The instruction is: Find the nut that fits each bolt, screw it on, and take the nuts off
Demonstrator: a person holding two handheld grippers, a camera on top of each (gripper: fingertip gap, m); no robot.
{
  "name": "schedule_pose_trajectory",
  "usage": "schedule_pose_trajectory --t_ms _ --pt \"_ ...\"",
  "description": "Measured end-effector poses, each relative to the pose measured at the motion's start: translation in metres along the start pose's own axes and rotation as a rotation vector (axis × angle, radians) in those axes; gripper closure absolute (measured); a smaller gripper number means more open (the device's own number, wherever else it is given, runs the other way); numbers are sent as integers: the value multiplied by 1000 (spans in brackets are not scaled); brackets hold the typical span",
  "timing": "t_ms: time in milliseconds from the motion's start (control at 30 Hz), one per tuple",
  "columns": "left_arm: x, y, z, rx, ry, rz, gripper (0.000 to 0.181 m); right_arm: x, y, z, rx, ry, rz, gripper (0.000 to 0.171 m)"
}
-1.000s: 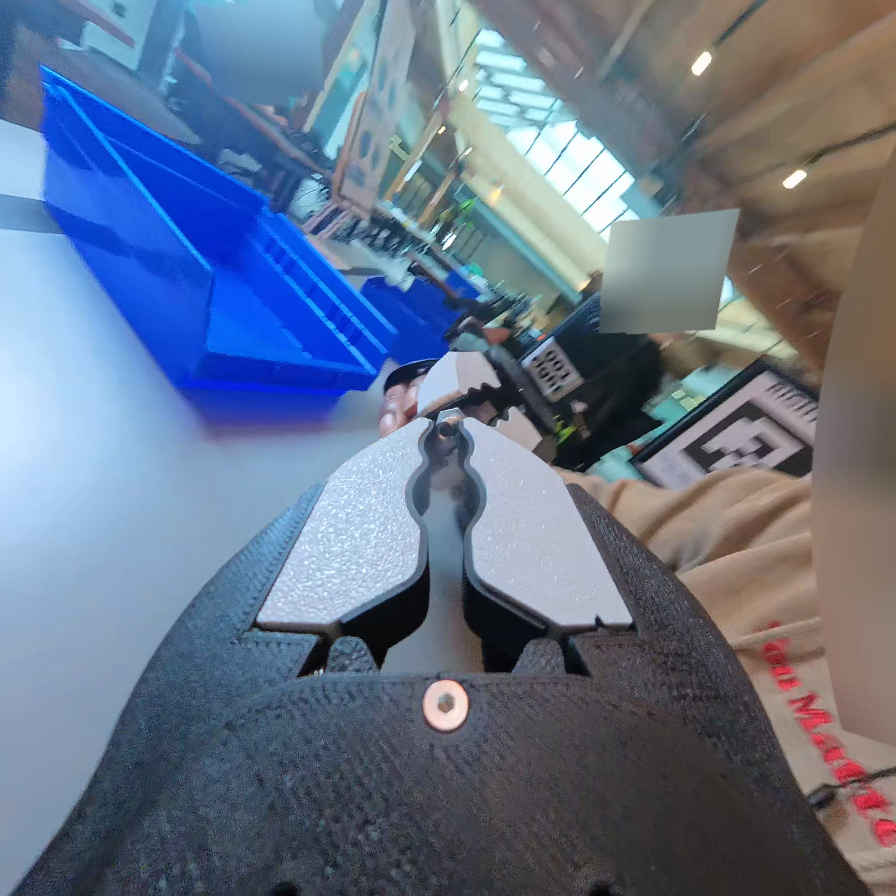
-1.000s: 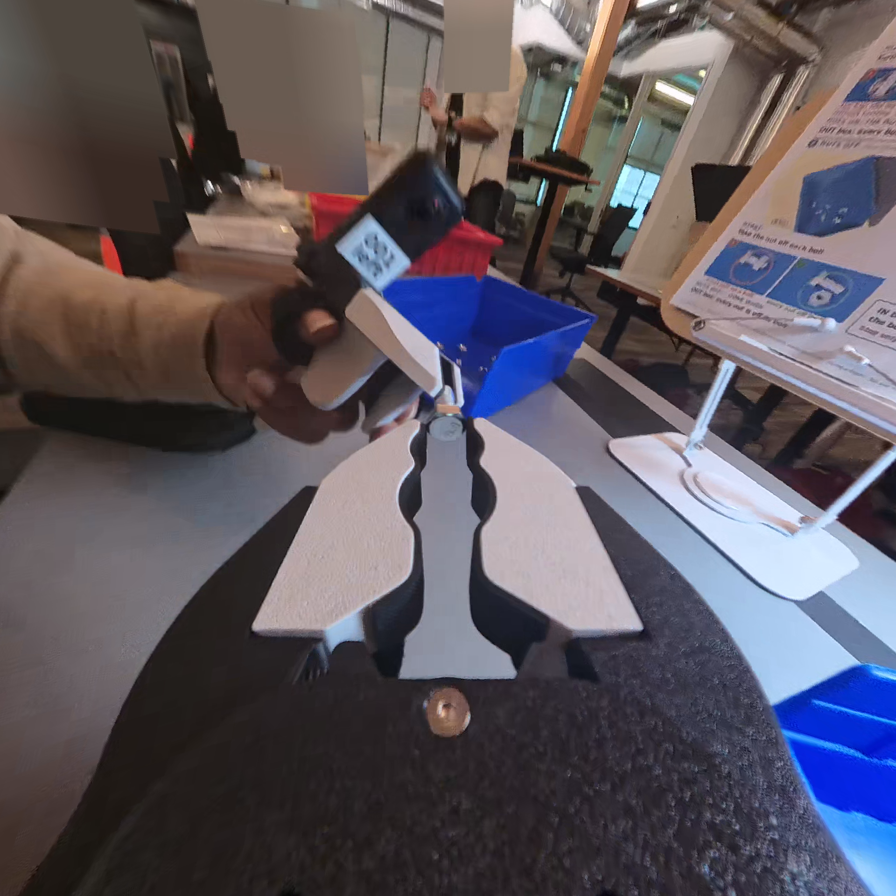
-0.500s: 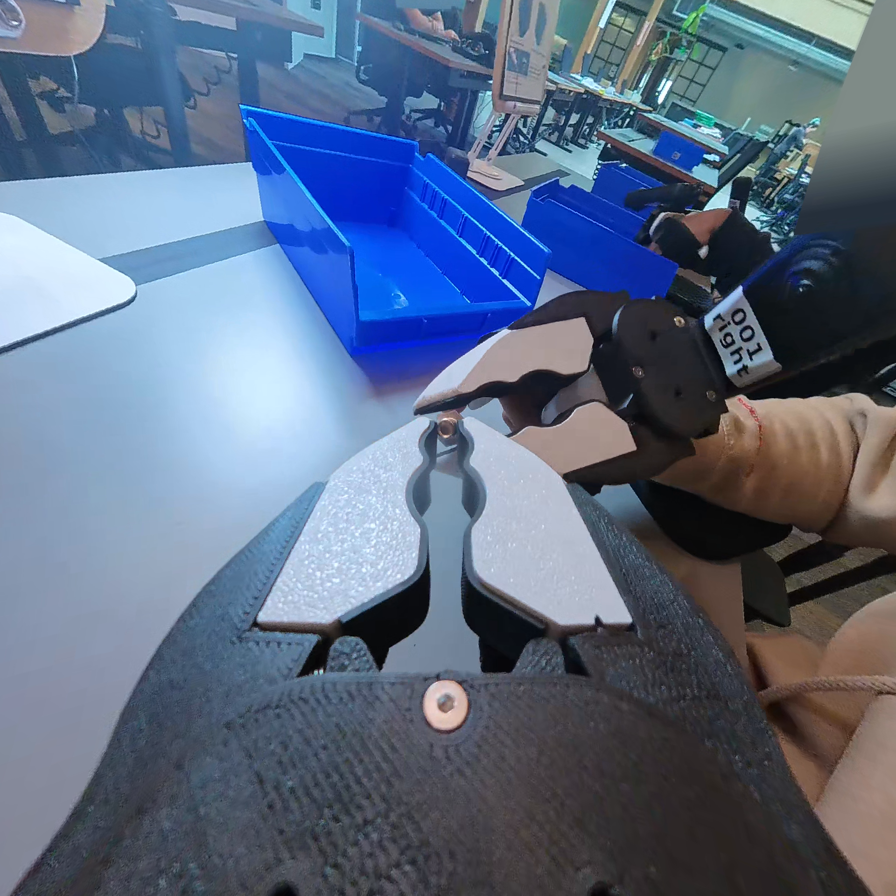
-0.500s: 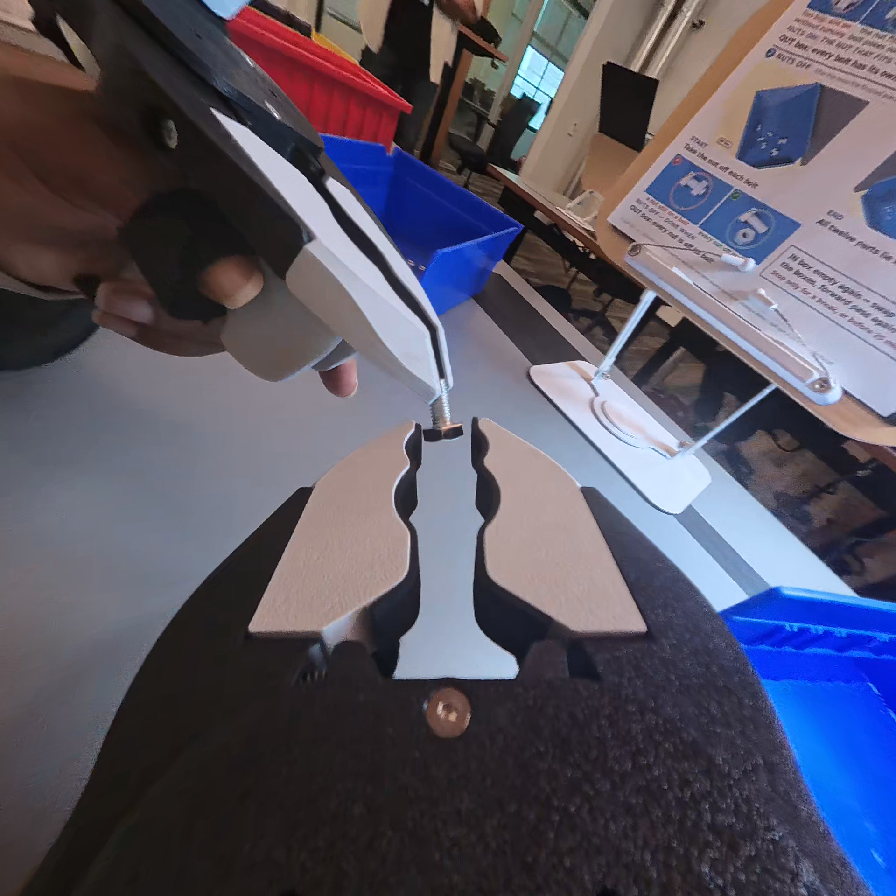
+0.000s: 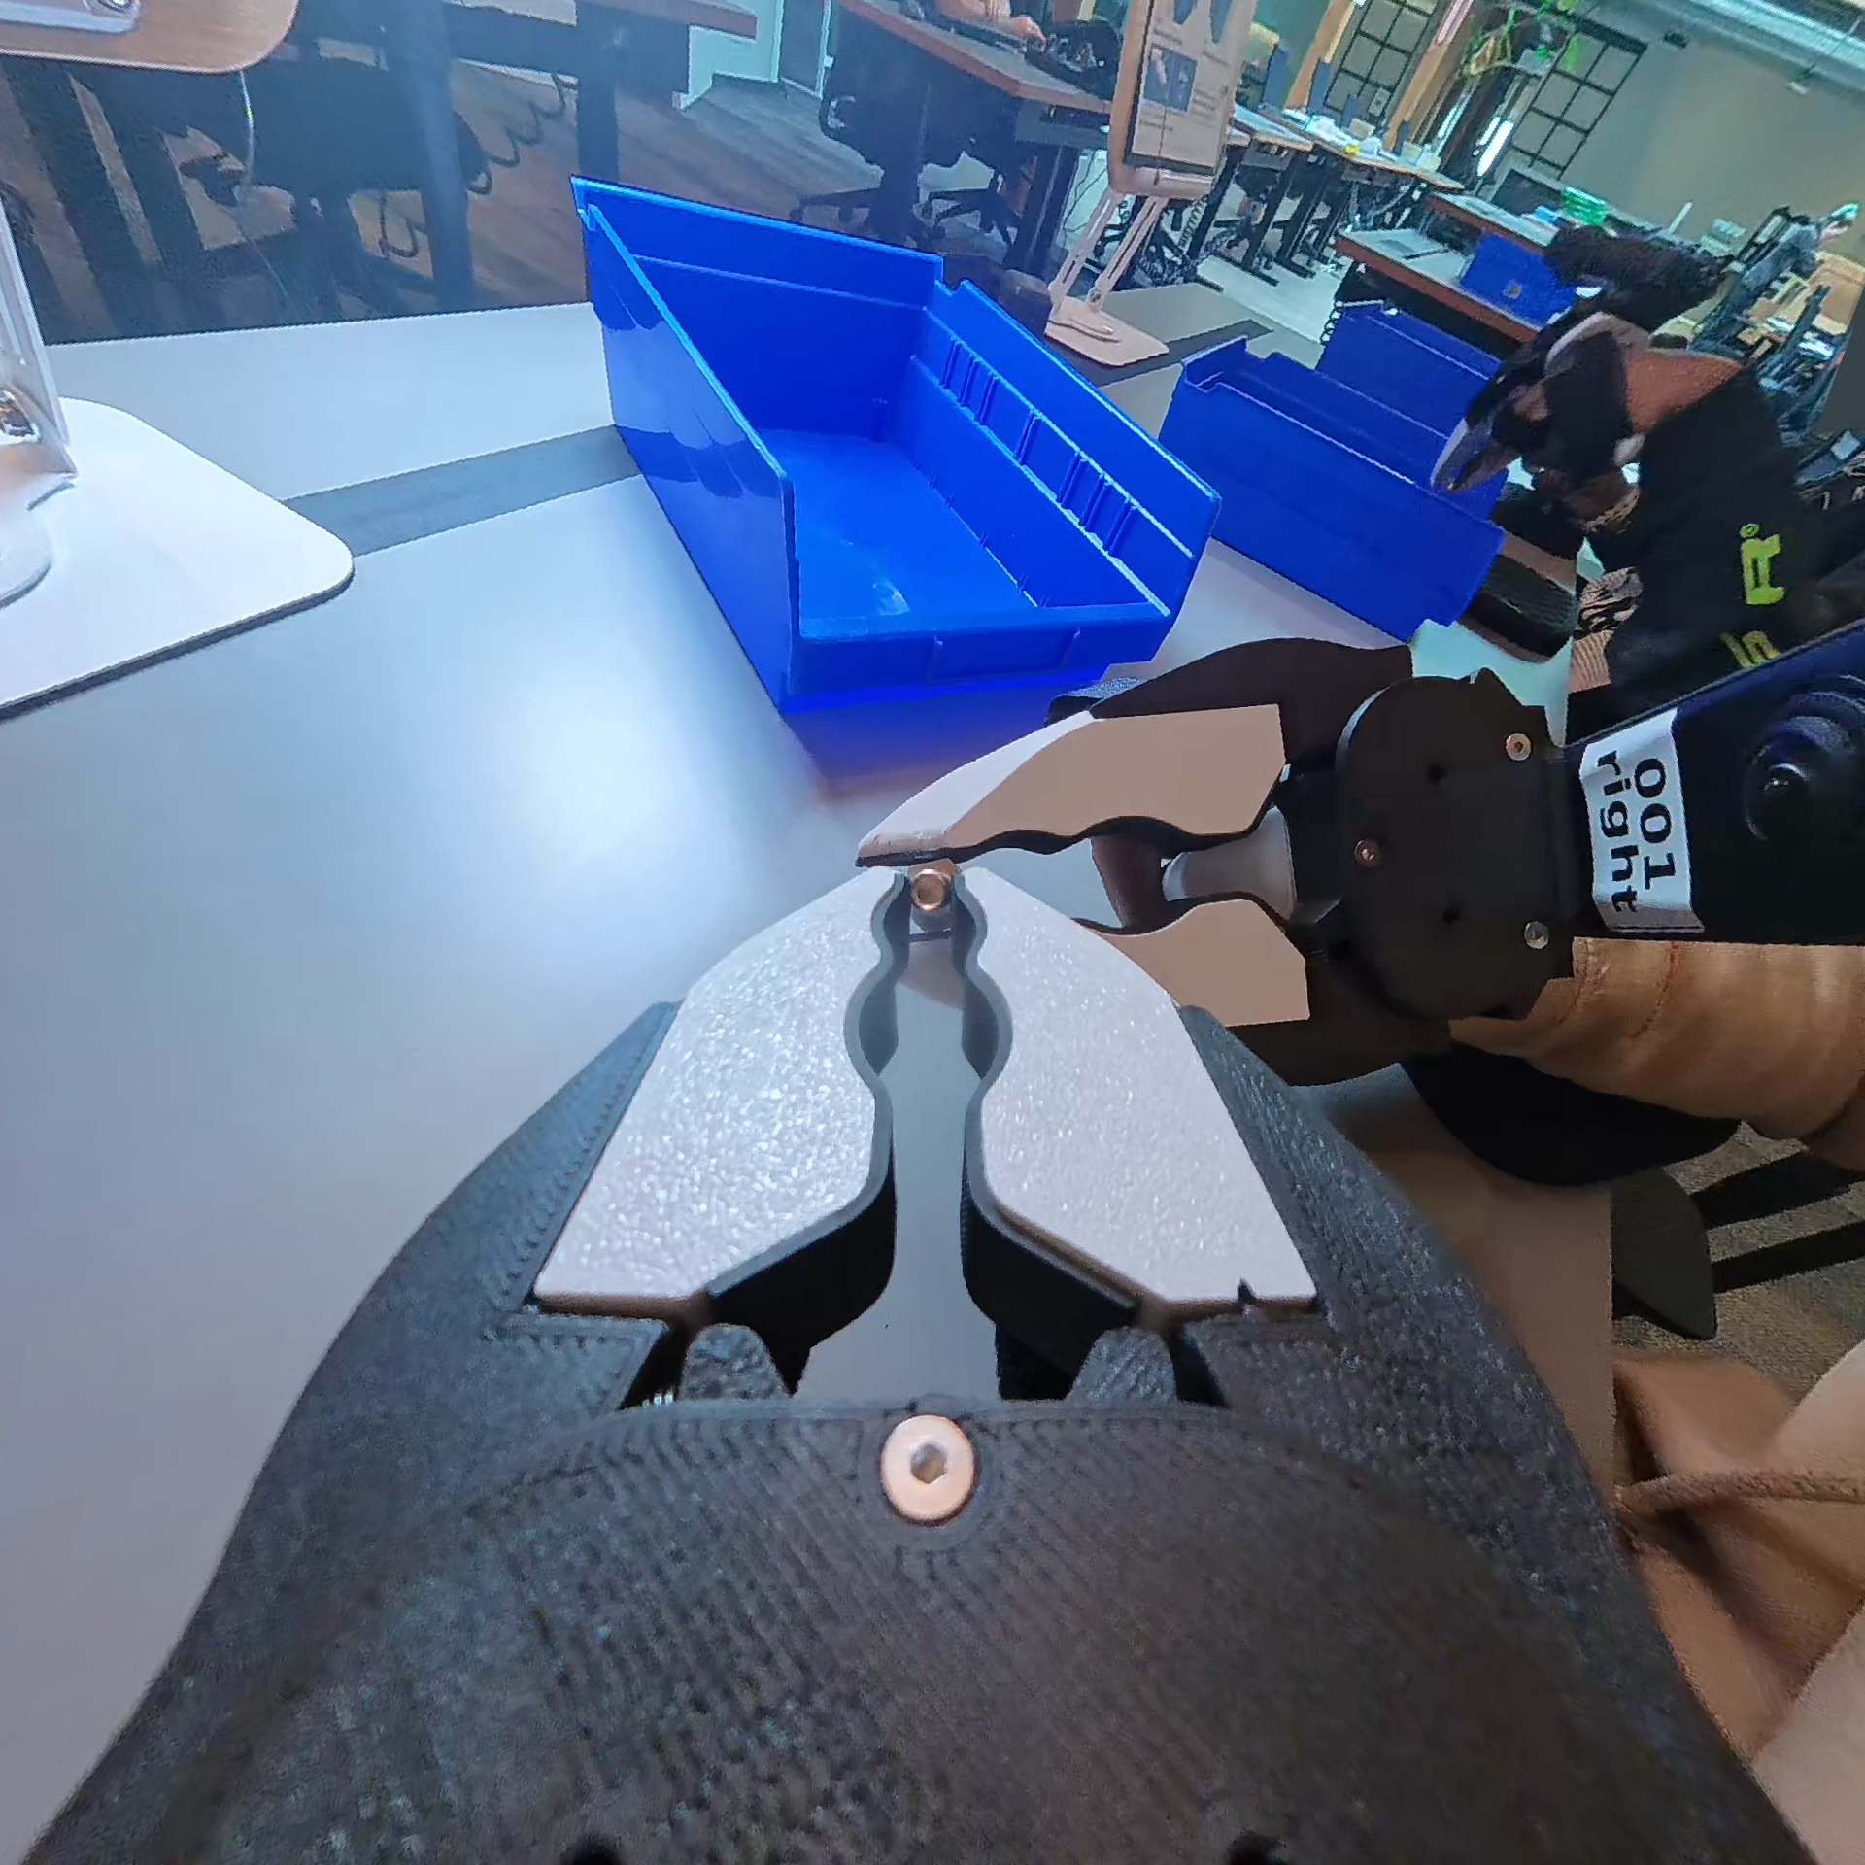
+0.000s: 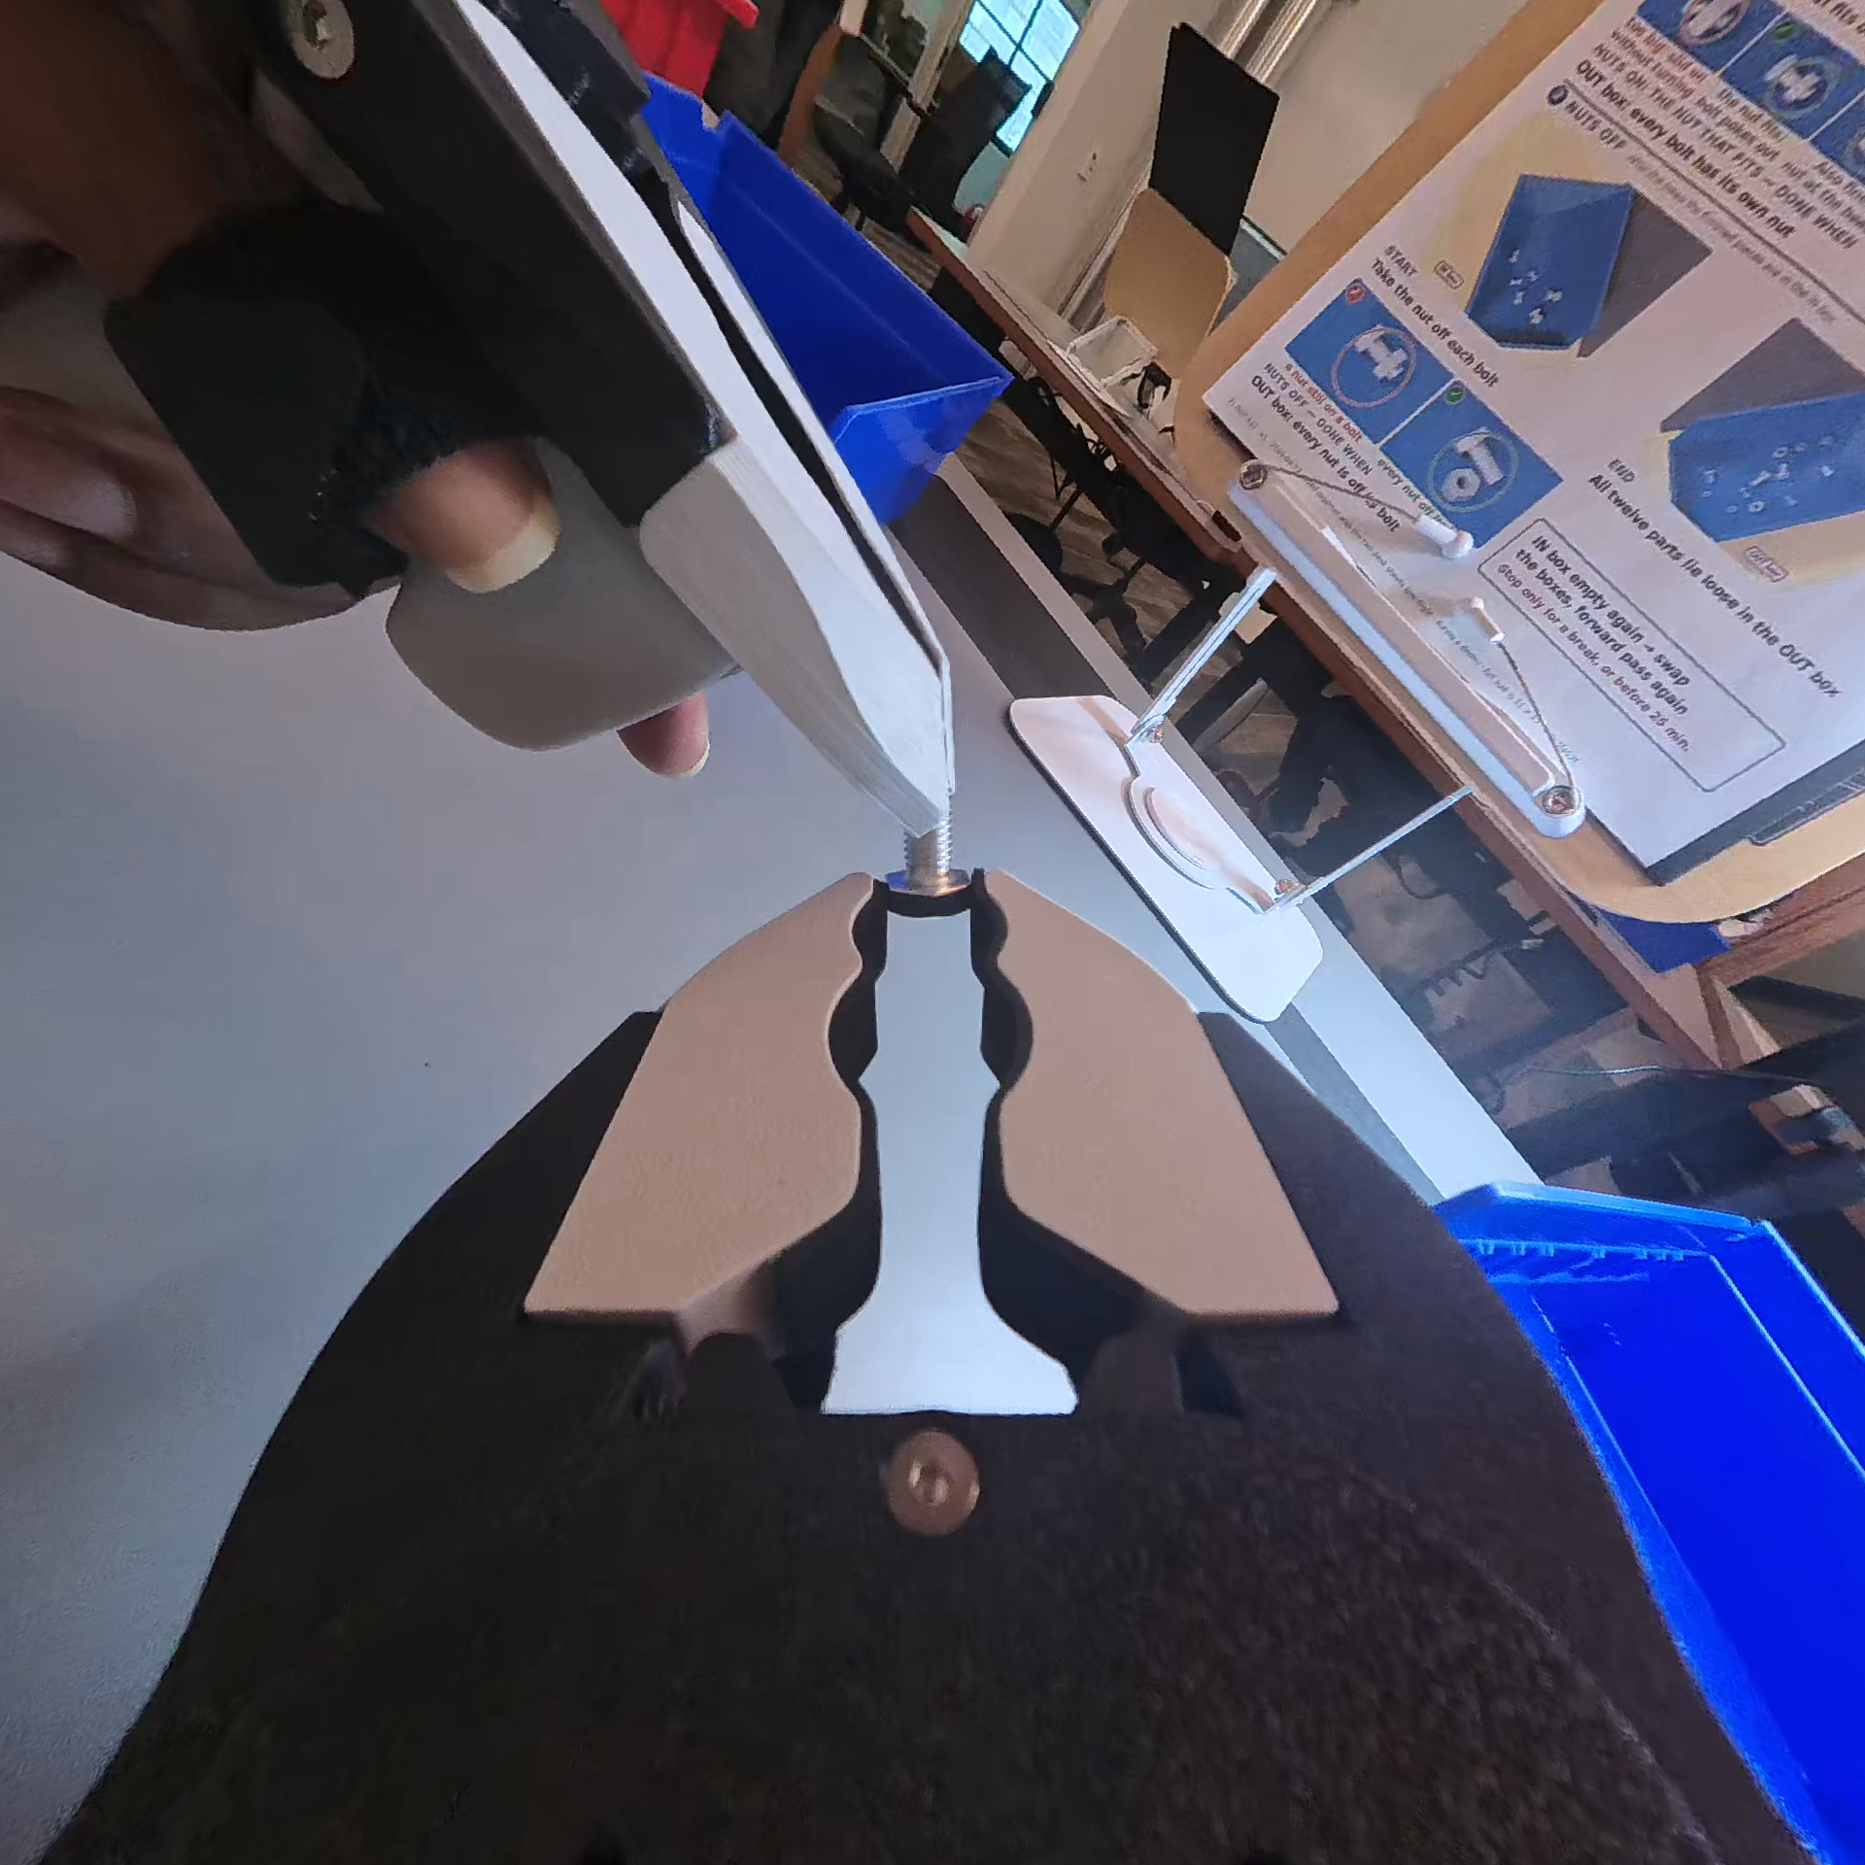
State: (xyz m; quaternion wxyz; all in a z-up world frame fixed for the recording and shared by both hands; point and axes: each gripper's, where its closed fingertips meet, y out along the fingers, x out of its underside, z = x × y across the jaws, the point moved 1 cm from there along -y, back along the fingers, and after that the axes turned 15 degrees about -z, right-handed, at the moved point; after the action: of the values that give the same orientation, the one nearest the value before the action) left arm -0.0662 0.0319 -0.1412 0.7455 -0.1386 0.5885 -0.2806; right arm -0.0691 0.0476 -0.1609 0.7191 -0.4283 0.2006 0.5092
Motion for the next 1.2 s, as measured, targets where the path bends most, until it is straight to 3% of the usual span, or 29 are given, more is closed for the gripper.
schedule_pose_trajectory --t_ms 433,600,700,833,1000,1200 --pt "1 -4 8 67 60 -10 173 -2 -8 -7 -141 79 63 157" --pt "-20 -31 -4 29 90 96 162 -7 -16 11 -213 249 113 157" --pt "-39 -71 -51 -156 107 143 161 -4 -26 36 -230 366 142 157" --pt "-46 -134 -141 -418 34 91 158 14 -37 60 -211 447 137 156" --pt "-18 -176 -248 -575 -146 -194 157 40 -43 65 -202 522 120 156" --pt "32 -172 -317 -622 -285 -583 157 39 -41 66 -196 511 135 156"
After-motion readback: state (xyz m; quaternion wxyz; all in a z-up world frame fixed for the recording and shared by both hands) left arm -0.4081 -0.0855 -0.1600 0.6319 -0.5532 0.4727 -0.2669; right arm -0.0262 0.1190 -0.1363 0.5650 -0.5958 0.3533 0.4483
